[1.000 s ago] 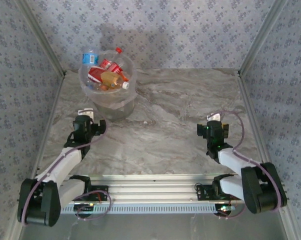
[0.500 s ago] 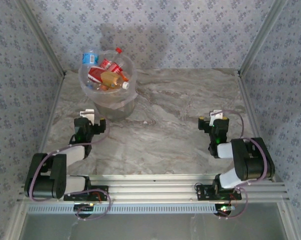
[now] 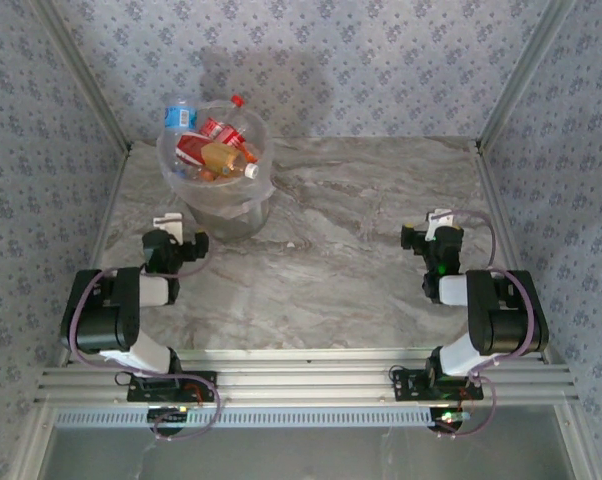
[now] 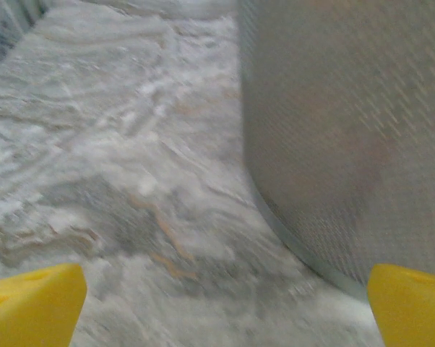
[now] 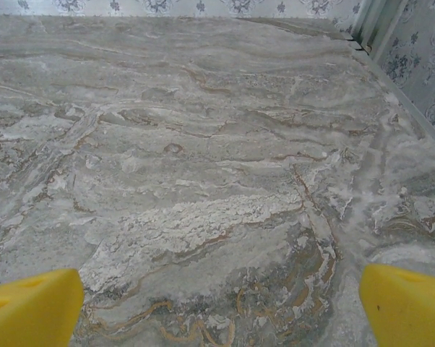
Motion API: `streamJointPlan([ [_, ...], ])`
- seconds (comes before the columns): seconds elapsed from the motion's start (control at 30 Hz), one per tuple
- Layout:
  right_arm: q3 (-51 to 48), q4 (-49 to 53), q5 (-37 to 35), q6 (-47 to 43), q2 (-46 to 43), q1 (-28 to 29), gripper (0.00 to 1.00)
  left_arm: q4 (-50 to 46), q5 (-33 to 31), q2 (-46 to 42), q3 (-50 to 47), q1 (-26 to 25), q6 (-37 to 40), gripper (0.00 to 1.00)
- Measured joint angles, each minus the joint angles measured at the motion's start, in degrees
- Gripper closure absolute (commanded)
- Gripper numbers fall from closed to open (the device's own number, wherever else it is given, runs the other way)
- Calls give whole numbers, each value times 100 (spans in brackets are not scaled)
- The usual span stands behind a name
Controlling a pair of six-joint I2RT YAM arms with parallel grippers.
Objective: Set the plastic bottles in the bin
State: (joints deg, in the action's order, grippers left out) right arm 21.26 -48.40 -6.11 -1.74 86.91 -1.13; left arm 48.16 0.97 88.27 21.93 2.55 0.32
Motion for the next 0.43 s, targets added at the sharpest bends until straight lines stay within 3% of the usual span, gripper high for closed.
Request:
streamJointPlan([
  [0.43,0,24,59,0,0,-2,0,-107,72,0,90,-9,-107,0],
])
